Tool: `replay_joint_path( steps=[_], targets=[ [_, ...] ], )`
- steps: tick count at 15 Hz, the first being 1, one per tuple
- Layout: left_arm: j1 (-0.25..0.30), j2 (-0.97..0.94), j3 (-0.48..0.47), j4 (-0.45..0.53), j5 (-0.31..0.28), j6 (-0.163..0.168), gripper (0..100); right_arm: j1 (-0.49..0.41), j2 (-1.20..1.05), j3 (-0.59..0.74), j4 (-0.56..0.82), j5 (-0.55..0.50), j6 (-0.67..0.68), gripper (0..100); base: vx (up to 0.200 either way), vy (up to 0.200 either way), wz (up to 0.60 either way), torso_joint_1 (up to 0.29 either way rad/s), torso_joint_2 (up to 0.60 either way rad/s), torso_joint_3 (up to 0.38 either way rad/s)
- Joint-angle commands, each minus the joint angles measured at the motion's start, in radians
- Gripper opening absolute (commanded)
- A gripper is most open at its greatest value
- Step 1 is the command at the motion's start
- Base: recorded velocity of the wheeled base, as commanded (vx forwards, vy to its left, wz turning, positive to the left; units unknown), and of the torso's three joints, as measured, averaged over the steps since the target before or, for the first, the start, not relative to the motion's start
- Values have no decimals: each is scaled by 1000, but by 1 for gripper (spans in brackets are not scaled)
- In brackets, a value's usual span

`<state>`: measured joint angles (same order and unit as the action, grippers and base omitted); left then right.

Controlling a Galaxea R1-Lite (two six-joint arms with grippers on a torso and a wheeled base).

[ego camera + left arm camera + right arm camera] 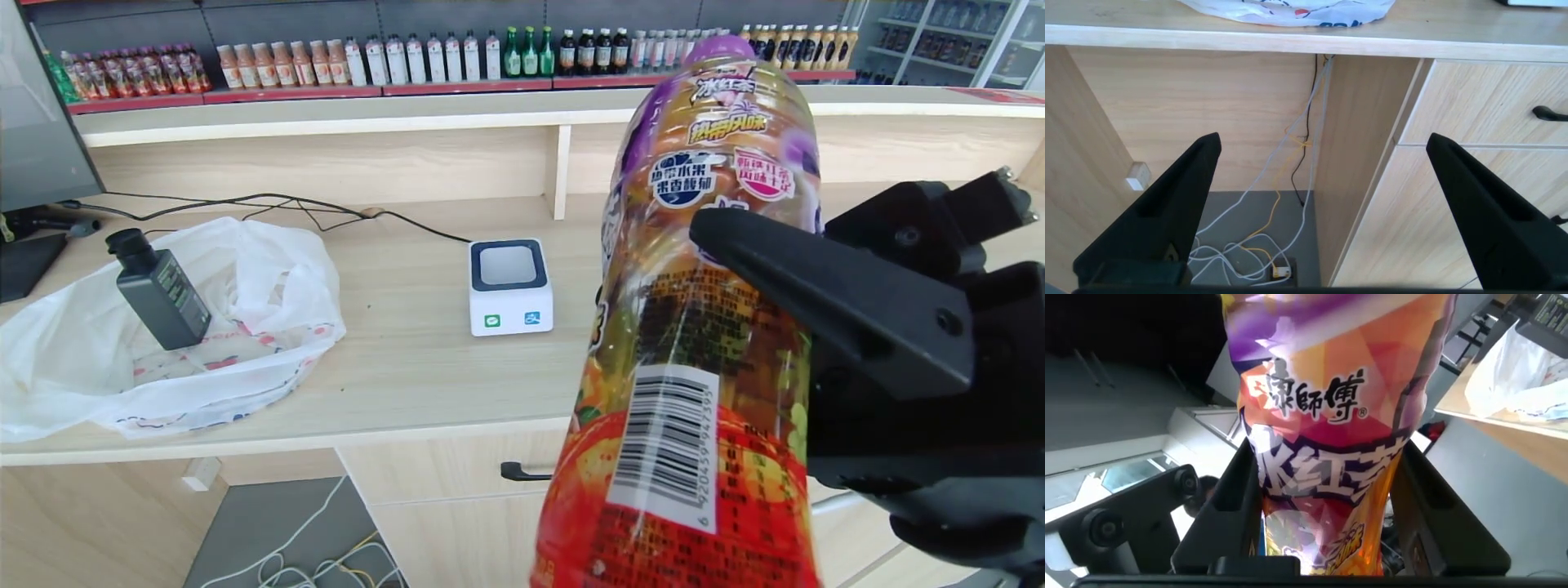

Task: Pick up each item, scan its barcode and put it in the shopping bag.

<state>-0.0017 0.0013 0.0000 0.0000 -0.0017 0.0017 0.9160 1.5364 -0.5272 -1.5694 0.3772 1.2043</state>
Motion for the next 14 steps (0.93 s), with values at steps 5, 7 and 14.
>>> replay_joint_path(
  steps=[5, 7, 14],
  targets=[
    [0, 0, 0, 0, 0, 0, 100, 1, 2, -19, -1, 2, 0, 0, 0, 0, 0, 0, 0, 0],
    [0, 0, 0, 0, 0, 0, 100, 1, 1, -22, -1, 0, 0, 0, 0, 0, 0, 0, 0, 0],
    [0, 0, 0, 0, 0, 0, 100, 1, -4, -28, -1, 2, -5, 0, 0, 0, 0, 0, 0, 0]
  ],
)
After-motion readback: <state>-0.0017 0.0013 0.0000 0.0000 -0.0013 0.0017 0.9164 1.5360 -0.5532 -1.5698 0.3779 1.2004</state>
